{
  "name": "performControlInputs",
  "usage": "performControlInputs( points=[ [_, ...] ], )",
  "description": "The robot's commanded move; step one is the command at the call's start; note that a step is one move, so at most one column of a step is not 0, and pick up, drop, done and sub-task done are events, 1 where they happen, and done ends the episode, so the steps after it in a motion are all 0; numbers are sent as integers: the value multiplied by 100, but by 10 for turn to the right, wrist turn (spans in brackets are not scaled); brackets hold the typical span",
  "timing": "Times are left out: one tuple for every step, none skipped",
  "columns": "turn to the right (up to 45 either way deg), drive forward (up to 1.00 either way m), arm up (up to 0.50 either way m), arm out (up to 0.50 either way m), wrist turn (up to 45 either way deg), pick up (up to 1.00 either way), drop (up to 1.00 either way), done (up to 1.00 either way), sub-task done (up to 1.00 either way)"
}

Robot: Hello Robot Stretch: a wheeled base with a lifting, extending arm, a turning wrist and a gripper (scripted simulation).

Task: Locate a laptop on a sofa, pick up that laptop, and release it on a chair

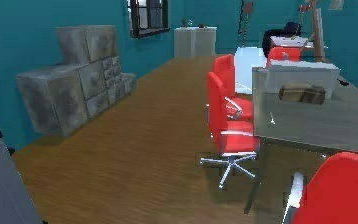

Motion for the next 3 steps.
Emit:
performControlInputs(
  points=[
    [0,25,0,0,0,0,0,0,0],
    [-180,0,0,0,0,0,0,0,0],
    [0,100,0,0,0,0,0,0,0]
  ],
)
